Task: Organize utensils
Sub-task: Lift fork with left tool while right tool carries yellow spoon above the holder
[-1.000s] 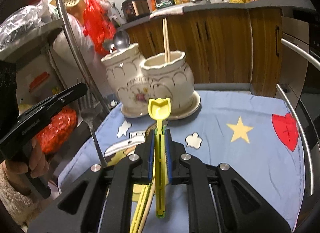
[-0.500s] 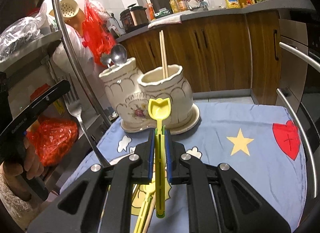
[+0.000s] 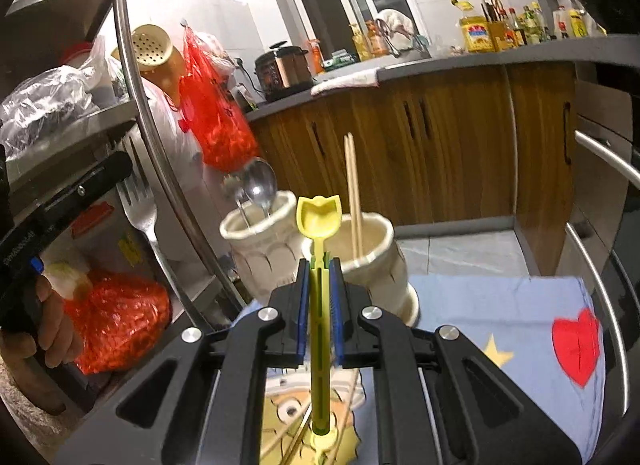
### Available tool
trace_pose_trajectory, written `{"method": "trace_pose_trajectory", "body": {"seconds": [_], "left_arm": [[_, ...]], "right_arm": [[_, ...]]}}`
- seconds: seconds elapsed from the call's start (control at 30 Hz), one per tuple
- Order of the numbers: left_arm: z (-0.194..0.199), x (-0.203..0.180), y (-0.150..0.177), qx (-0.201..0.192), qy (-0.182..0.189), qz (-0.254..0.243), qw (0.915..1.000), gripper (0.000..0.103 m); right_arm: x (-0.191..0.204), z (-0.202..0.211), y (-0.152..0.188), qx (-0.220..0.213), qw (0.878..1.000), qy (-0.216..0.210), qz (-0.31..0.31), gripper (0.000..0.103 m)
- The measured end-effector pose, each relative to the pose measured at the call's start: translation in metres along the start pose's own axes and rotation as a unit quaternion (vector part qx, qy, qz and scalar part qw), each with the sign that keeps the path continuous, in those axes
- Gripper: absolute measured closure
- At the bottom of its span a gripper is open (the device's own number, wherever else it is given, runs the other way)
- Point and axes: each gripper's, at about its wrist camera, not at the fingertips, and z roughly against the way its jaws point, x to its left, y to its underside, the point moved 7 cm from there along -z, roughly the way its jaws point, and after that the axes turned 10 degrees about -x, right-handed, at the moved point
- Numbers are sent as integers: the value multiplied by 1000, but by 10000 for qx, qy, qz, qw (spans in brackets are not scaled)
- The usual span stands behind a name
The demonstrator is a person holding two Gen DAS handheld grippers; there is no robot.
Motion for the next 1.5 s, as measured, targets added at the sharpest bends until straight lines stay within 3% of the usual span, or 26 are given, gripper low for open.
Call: {"method": "trace_pose_trajectory", "body": {"seconds": [0.33, 0.63, 0.9, 1.2, 1.5], "left_arm": [[-19, 10, -32, -263, -44, -158, 9995, 100], [-48, 26, -34, -158, -98, -68, 9998, 100], [-63, 33, -45, -299, -328, -274, 9986, 100], [-78, 62, -42, -340, -878, -358, 9949, 100], [-92, 64, 0, 84, -903, -406, 9951, 100]], "right_arm": [[1, -18, -40, -341, 9993, -45, 108, 93], [1, -40, -62, -607, 9980, -146, 53, 93], [-7, -63, -81, -926, 9957, -83, -61, 93], [-28, -84, -71, -911, 9955, 228, -130, 93], [-28, -98, -44, -795, 9960, 377, 169, 93]]}}
